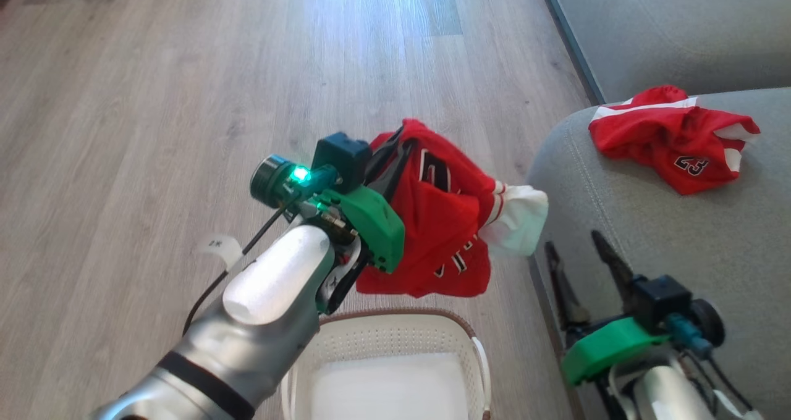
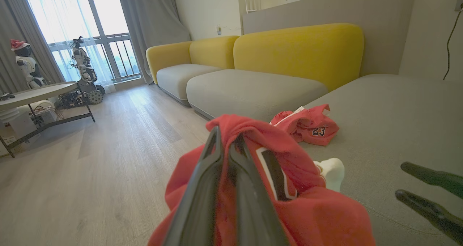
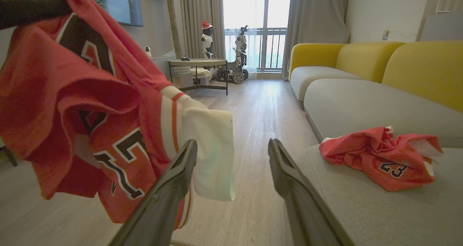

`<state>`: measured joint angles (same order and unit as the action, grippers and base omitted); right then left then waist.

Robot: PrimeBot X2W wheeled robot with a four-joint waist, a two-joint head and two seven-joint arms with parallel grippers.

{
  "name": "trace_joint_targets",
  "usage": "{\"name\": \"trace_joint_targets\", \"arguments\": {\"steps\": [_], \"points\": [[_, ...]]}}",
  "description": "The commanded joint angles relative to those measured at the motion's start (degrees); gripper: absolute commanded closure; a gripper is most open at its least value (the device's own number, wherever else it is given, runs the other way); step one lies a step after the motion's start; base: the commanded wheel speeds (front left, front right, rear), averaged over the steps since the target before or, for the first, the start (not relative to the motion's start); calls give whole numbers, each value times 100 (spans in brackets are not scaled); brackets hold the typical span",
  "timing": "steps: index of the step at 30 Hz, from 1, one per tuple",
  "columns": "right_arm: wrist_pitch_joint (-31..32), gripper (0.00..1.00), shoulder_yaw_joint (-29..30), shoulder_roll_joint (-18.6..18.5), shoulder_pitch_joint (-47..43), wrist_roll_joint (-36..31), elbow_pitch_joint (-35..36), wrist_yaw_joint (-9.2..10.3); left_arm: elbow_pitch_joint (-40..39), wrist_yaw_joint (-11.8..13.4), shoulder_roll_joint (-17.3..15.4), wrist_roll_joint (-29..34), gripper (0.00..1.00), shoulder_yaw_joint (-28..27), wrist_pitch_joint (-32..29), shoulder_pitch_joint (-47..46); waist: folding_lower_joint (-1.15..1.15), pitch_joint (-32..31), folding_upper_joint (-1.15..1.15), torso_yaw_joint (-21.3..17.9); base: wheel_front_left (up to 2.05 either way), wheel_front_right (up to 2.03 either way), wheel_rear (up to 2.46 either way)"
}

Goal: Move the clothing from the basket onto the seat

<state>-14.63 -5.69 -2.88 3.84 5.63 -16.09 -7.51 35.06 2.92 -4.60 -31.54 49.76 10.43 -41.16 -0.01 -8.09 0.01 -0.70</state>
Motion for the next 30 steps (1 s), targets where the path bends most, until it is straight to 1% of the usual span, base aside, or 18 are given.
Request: {"name": "trace_joint_targets", "arguments": {"steps": [1,8,16,20,24,29,30], "points": [[-37,0,-212,1,248,44,123,2,-222,35,-101,-27,100,-224,-22,-465,1,-9,-1,8,0,0,0],[-37,0,-628,1,616,-107,-99,2,-417,58,-82,-28,100,-153,-141,-540,1,-29,-1,26,0,0,0],[-37,0,-789,1,1226,-489,-393,2,-523,47,-60,-26,100,-49,-160,-521,1,-86,-1,122,0,0,0],[-37,0,-978,0,1507,-631,-857,2,-602,45,-44,-22,100,19,-158,-489,1,-134,-1,203,0,0,0],[-37,0,-1209,-15,1794,-593,-1404,2,-737,38,-20,-25,100,107,-165,-431,1,-166,-1,289,0,0,0],[-37,0,-1847,-27,2196,-293,-1943,2,-835,-11,-9,-55,100,202,-171,-348,1,-181,-1,354,0,0,0],[-37,5,-1937,-26,2276,-219,-1998,2,-838,-11,-10,-67,100,210,-178,-329,1,-172,-1,362,0,0,0]]}}
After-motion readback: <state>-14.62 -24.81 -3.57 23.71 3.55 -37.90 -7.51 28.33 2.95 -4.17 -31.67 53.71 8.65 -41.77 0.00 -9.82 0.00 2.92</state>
